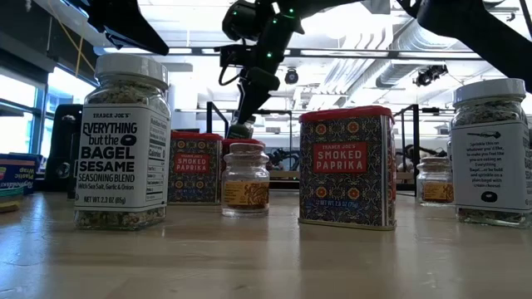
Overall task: Shelf spices
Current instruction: Put the green seasoning bottle on the shelf aligned with the other green seasoning bottles
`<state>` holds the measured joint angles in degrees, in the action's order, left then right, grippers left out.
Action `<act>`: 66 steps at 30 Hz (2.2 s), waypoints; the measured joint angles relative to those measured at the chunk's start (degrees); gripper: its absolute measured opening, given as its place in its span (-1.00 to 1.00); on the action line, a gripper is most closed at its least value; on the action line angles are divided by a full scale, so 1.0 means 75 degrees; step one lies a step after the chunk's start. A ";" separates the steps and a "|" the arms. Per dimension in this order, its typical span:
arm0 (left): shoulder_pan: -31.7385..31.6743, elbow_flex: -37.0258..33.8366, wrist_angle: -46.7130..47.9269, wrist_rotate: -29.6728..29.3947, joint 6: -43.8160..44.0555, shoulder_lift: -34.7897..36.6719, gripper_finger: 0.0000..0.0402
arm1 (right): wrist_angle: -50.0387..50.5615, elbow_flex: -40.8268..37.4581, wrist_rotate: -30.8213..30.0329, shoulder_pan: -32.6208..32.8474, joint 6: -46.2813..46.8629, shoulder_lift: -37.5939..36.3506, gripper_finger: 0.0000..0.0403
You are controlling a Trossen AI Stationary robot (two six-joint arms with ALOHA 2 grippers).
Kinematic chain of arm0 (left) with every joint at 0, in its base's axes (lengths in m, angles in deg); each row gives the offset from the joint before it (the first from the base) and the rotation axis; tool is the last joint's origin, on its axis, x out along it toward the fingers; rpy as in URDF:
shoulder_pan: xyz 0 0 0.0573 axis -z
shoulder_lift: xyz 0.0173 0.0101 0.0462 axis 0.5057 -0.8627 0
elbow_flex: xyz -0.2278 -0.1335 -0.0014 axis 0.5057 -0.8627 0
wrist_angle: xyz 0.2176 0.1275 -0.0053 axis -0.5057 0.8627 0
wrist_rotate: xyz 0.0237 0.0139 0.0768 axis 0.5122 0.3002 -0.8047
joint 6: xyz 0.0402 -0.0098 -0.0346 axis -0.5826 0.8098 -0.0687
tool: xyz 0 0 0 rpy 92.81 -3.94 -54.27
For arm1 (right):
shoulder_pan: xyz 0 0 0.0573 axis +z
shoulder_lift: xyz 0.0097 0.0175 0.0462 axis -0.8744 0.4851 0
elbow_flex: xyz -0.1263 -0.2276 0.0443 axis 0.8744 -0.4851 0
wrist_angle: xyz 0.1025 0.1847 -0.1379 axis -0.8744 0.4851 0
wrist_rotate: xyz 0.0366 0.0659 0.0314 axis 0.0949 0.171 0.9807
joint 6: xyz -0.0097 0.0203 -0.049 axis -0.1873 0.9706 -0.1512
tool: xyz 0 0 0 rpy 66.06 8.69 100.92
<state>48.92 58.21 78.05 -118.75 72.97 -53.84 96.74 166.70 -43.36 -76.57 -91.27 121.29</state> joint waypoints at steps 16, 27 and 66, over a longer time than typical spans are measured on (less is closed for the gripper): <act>0.0000 0.0000 0.0000 0.0000 -0.0003 0.0000 -0.99 | -0.0094 0.0000 -0.0261 -0.0009 -0.0143 -0.0003 0.04; -0.0001 0.0000 0.0000 0.0000 -0.0003 -0.0001 -0.99 | -0.0157 0.0000 -0.0275 -0.0009 -0.0144 -0.0017 0.17; 0.0177 0.0000 0.0029 0.0026 0.0143 -0.0003 -0.99 | 0.1012 0.0003 -0.0117 0.0429 0.1045 -0.0548 0.05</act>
<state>50.25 58.21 78.27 -118.55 74.05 -53.86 104.34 166.73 -44.24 -73.36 -83.44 117.18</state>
